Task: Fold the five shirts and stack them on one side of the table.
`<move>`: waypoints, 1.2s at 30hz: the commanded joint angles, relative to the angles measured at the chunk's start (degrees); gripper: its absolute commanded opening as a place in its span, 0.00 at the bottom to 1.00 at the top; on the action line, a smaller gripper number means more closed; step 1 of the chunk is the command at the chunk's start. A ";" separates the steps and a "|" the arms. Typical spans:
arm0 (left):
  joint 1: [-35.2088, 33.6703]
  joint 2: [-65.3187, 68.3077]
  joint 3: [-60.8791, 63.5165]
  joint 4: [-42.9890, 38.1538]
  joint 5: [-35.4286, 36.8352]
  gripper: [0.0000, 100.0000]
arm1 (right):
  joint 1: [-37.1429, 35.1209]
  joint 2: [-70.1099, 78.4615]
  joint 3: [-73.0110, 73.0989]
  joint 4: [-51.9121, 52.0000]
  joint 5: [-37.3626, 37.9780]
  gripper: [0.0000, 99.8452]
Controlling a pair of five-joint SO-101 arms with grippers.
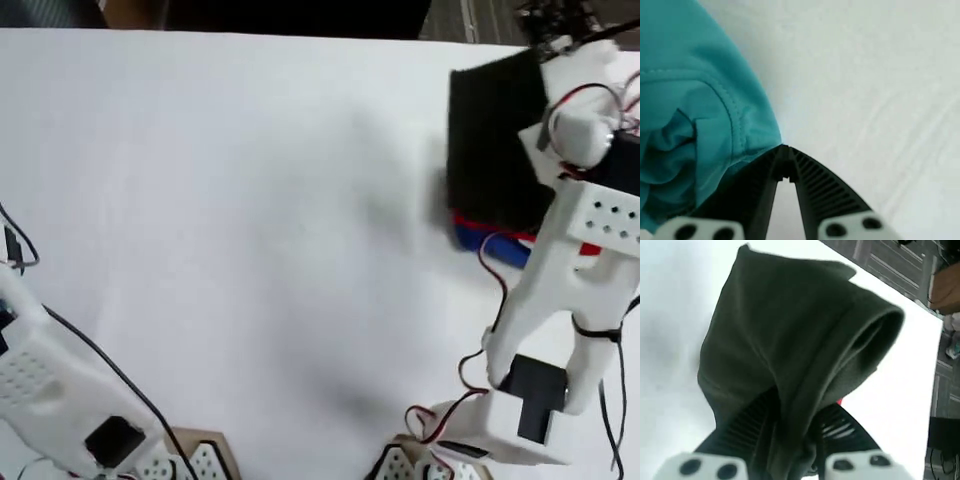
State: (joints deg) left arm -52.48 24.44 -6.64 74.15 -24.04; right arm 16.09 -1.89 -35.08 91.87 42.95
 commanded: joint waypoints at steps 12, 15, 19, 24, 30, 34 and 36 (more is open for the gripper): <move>0.18 -4.40 -0.57 3.52 0.44 0.03 | 10.24 24.75 -1.14 -14.37 0.44 0.02; 0.18 -4.40 -0.66 4.75 0.44 0.03 | 12.44 28.97 -1.14 -18.68 0.44 0.02; 0.26 -4.40 -0.66 4.84 0.44 0.03 | 14.55 32.04 -1.23 -22.73 0.44 0.02; 0.44 -4.40 -0.66 4.84 0.44 0.03 | 15.43 34.07 -1.23 -24.75 0.44 0.02; 0.44 -4.40 -0.66 4.66 0.44 0.03 | 15.34 34.15 -1.23 -23.96 0.18 0.09; 0.53 -4.48 -2.33 4.92 0.53 0.03 | 14.64 29.67 -1.23 -20.09 0.00 0.30; 1.05 -4.48 -4.18 5.36 0.79 0.03 | 13.32 26.33 -1.23 -18.68 -0.09 0.39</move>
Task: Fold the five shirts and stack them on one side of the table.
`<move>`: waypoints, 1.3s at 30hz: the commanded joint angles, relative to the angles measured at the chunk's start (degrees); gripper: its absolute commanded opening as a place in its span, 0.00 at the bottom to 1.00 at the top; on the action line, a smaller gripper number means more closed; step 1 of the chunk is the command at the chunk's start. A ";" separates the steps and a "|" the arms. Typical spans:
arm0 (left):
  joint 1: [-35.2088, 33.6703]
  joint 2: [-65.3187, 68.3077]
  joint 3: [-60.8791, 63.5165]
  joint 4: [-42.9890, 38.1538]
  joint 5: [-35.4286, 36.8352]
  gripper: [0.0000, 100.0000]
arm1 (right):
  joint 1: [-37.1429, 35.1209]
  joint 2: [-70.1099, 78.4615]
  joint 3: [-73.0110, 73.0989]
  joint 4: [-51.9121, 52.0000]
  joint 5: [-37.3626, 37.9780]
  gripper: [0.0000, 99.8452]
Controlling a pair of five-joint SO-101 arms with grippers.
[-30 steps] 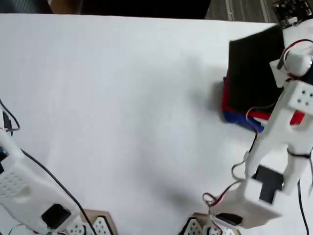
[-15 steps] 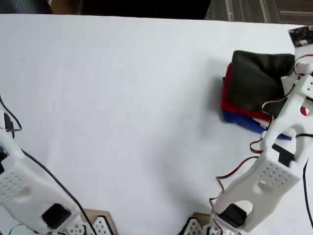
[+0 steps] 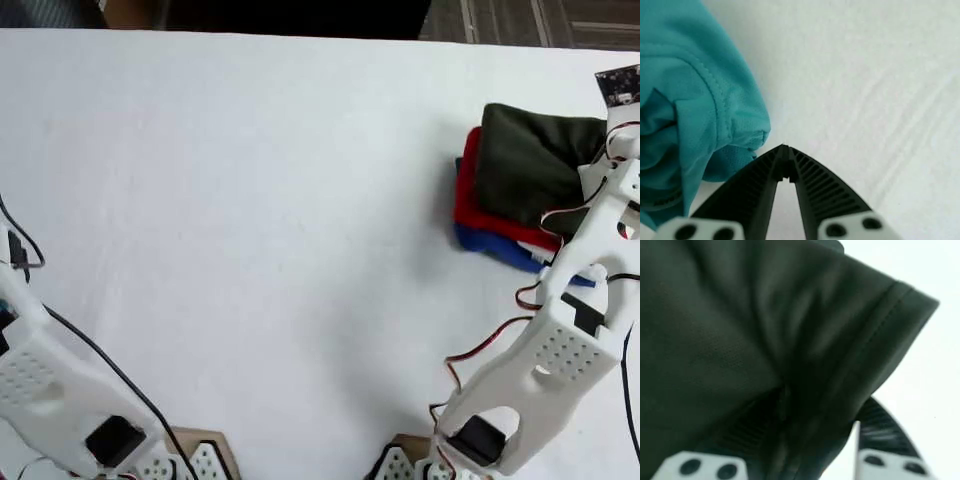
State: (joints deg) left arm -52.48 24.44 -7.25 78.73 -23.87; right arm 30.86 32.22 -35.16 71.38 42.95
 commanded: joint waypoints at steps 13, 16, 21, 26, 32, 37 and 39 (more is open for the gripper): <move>-2.99 -4.04 -29.05 11.34 7.91 0.03 | -18.33 -27.21 -0.62 21.05 -11.69 0.42; -9.14 -3.87 -32.22 7.65 7.82 0.03 | -23.25 -28.79 -0.53 26.15 -11.69 0.32; -16.70 -2.90 -30.37 -0.53 -0.09 0.03 | -26.24 -34.68 6.42 26.42 -12.13 0.26; -20.13 3.60 -27.91 -6.15 -9.93 0.05 | -26.68 -45.93 24.79 26.33 -11.69 0.32; -19.52 12.57 -28.00 -4.92 -15.03 0.26 | -26.68 -60.26 44.31 23.52 -7.30 0.32; -18.20 18.02 -28.00 -6.77 -15.12 0.25 | -26.59 -71.25 54.24 21.49 -5.54 0.32; -17.58 19.25 -27.65 -5.80 -15.12 0.25 | -26.59 -74.51 56.44 21.49 -5.19 0.32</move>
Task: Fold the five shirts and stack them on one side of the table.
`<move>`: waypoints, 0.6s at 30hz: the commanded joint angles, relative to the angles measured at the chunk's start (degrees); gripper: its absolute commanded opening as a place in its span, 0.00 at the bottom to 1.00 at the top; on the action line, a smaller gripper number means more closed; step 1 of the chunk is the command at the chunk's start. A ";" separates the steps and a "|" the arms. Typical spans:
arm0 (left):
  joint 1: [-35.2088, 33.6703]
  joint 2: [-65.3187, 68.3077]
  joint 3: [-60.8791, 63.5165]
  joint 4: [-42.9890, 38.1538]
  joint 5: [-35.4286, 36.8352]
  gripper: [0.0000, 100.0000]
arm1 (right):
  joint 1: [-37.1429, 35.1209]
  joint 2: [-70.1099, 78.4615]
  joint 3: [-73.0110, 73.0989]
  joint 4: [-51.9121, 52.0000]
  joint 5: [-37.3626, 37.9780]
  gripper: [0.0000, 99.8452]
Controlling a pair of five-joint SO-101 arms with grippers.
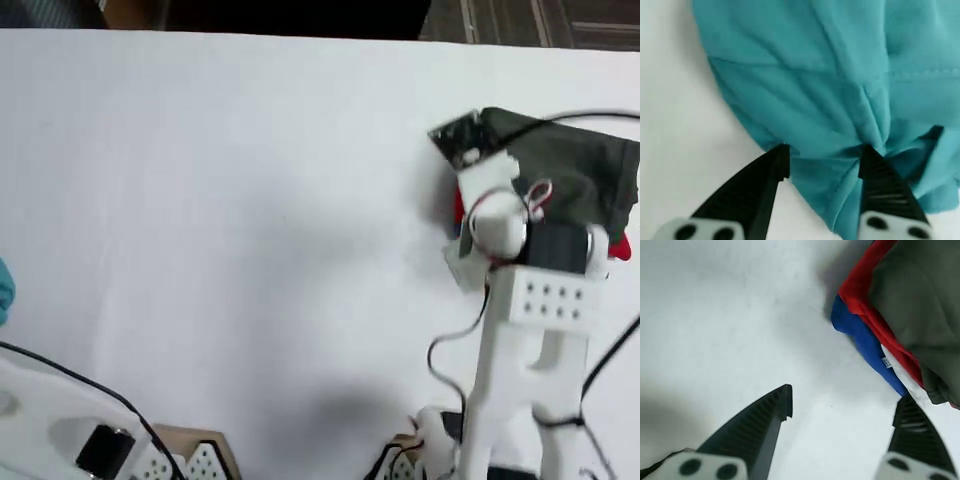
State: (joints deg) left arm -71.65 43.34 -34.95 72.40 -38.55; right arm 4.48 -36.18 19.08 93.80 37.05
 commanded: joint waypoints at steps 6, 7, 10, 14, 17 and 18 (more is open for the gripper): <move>8.18 -0.79 -0.31 9.76 0.00 0.02 | -0.22 -10.24 7.65 -1.01 0.35 0.32; 10.29 -1.41 -0.22 11.69 0.26 0.02 | -0.22 -10.24 8.53 -1.01 0.18 0.32; 16.97 -3.87 -0.22 16.79 5.10 0.02 | -0.22 -10.51 10.37 -1.01 0.18 0.32; 28.40 -10.55 -0.22 24.35 10.37 0.03 | -0.22 -10.68 10.64 -1.01 0.09 0.32; 39.03 -18.37 -0.22 28.57 13.45 0.03 | -0.13 -10.68 10.73 -1.01 -2.46 0.32; 42.55 -21.45 -0.22 29.27 14.24 0.03 | -0.13 -10.51 10.73 -1.01 -3.43 0.32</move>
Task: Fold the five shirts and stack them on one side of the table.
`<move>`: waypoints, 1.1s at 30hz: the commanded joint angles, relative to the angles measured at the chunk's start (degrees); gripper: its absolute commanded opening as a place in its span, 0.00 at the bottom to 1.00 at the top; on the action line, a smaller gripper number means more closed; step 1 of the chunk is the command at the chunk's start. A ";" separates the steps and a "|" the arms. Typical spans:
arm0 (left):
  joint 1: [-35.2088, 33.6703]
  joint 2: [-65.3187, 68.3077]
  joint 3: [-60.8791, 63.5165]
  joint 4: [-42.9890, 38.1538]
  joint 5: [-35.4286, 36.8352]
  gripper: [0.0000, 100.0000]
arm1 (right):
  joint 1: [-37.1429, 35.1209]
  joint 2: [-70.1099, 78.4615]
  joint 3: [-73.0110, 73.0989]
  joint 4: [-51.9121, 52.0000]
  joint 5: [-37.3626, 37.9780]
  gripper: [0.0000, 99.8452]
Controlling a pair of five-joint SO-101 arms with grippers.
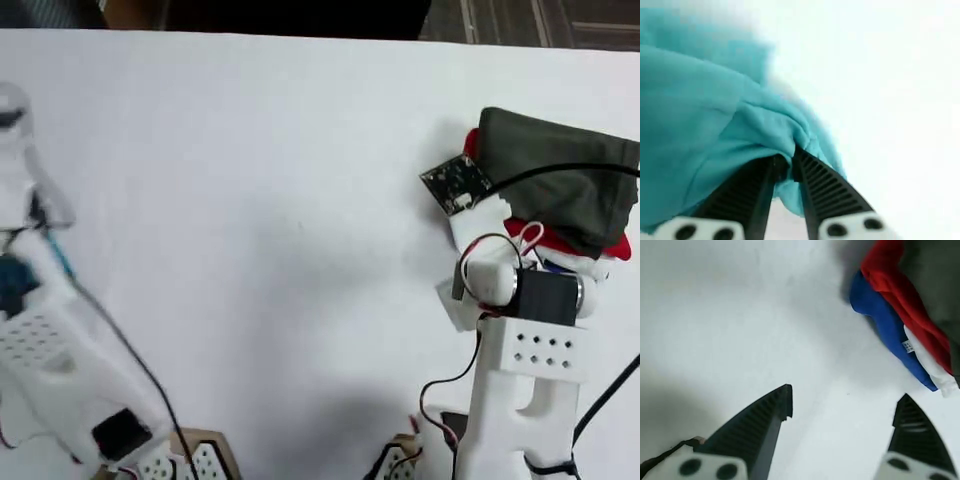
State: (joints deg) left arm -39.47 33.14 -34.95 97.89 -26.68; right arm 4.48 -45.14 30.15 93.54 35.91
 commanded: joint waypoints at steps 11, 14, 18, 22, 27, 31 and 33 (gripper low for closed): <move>34.64 -36.04 0.31 4.13 4.31 0.03 | -0.13 -1.27 3.34 -9.19 -4.75 0.32; 38.07 -36.84 0.31 4.22 4.31 0.05 | -0.13 -1.19 3.34 -10.59 -4.75 0.32; 41.76 -37.01 0.22 4.40 4.31 0.21 | -0.22 -1.19 3.52 -12.53 -4.66 0.32; 40.18 -37.10 -0.22 4.31 5.63 0.26 | -0.22 -1.10 6.68 -16.13 -4.66 0.32; 30.77 -36.48 3.74 3.87 7.38 0.24 | -3.30 -1.01 13.01 -26.07 -4.75 0.32; 23.21 -36.48 18.51 0.35 7.03 0.24 | -13.76 2.24 15.03 -29.85 -4.92 0.32; 19.69 -36.57 27.30 -3.87 7.03 0.24 | -18.77 7.34 14.07 -30.90 -7.38 0.32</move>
State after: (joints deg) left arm -15.12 -0.62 -17.98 98.77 -19.65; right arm -7.91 -42.51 45.19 64.79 31.08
